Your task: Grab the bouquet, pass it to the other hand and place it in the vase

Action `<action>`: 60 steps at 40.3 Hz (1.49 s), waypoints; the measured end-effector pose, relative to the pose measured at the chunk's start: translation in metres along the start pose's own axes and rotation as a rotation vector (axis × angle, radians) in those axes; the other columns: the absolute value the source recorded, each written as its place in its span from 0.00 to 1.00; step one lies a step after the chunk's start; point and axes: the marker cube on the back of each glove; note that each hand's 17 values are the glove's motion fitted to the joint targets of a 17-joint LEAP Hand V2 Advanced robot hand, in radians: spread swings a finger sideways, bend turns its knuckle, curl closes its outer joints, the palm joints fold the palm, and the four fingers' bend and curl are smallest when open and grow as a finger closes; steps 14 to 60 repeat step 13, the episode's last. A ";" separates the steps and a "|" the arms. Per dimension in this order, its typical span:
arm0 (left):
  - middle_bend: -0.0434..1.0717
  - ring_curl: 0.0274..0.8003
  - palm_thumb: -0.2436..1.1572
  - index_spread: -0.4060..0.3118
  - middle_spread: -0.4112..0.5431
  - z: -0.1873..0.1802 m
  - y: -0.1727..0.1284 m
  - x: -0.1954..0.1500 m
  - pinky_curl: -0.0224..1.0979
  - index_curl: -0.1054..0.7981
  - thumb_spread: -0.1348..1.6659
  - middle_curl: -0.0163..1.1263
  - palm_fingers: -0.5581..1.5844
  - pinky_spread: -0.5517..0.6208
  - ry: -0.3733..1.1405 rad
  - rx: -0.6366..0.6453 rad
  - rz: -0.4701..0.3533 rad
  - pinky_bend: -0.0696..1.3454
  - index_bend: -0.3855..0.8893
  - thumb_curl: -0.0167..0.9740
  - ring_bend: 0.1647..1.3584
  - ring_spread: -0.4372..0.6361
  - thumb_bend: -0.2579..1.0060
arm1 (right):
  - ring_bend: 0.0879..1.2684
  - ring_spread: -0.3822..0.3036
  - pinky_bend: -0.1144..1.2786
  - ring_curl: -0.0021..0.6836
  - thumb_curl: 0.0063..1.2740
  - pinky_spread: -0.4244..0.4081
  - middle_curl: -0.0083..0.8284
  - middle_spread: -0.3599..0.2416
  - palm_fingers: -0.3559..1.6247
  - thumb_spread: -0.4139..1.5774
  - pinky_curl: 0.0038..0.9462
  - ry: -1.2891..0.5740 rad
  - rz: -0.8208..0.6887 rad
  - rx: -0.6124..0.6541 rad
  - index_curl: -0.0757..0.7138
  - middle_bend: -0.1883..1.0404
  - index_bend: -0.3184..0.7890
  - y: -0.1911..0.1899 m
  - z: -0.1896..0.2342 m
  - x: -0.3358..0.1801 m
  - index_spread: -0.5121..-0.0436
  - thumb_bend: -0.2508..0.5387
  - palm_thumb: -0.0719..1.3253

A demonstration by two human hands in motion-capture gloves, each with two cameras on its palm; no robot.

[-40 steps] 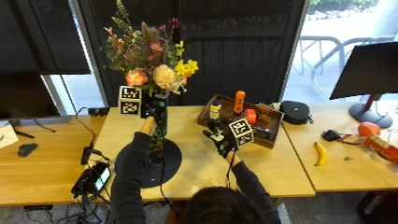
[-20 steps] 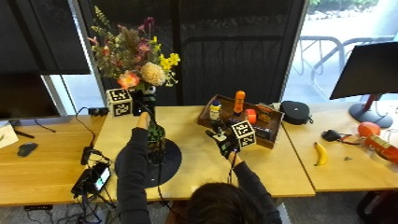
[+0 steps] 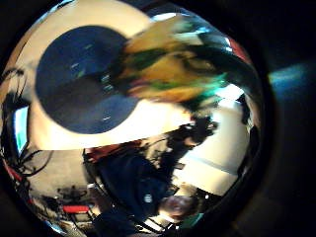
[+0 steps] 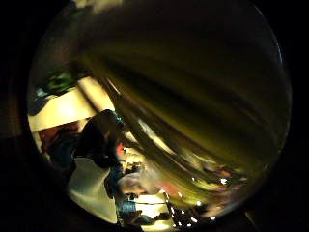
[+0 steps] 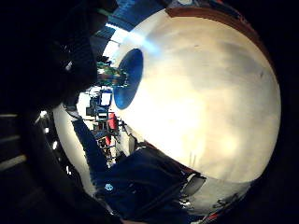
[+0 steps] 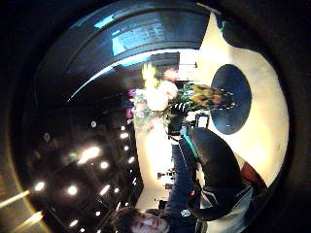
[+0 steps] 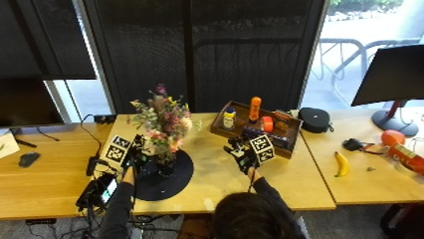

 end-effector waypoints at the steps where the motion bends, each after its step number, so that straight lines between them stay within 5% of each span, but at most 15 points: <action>1: 0.34 0.60 0.58 0.52 0.48 0.001 0.007 -0.015 0.48 0.71 0.49 0.52 0.13 0.62 -0.028 -0.016 -0.019 0.35 0.32 0.60 0.32 0.51 0.16 | 0.12 0.54 0.25 0.49 0.27 0.79 0.42 0.43 0.41 0.72 0.37 0.019 0.015 0.016 0.54 0.30 0.45 0.001 -0.003 0.006 0.38 0.29 0.54; 6: 0.18 0.43 0.58 0.67 0.67 -0.002 0.026 -0.043 0.39 0.58 0.53 0.37 0.16 0.76 -0.082 -0.026 -0.039 0.34 0.30 0.55 0.29 0.68 0.17 | 0.11 0.55 0.24 0.49 0.27 0.79 0.42 0.44 0.41 0.73 0.37 0.038 0.076 0.042 0.55 0.30 0.45 0.004 -0.013 0.031 0.39 0.29 0.54; 13: 0.18 0.39 0.57 0.76 0.80 -0.017 0.042 -0.030 0.37 0.46 0.56 0.32 0.16 0.86 -0.127 0.043 -0.006 0.35 0.32 0.50 0.29 0.81 0.17 | 0.09 0.56 0.23 0.48 0.27 0.79 0.41 0.46 0.42 0.73 0.36 0.022 0.088 0.062 0.56 0.29 0.45 0.001 -0.032 0.050 0.41 0.29 0.56; 60: 0.18 0.39 0.57 0.76 0.80 -0.017 0.042 -0.030 0.37 0.46 0.56 0.32 0.16 0.86 -0.127 0.043 -0.006 0.35 0.32 0.50 0.29 0.81 0.17 | 0.09 0.56 0.23 0.48 0.27 0.79 0.41 0.46 0.42 0.73 0.36 0.022 0.088 0.062 0.56 0.29 0.45 0.001 -0.032 0.050 0.41 0.29 0.56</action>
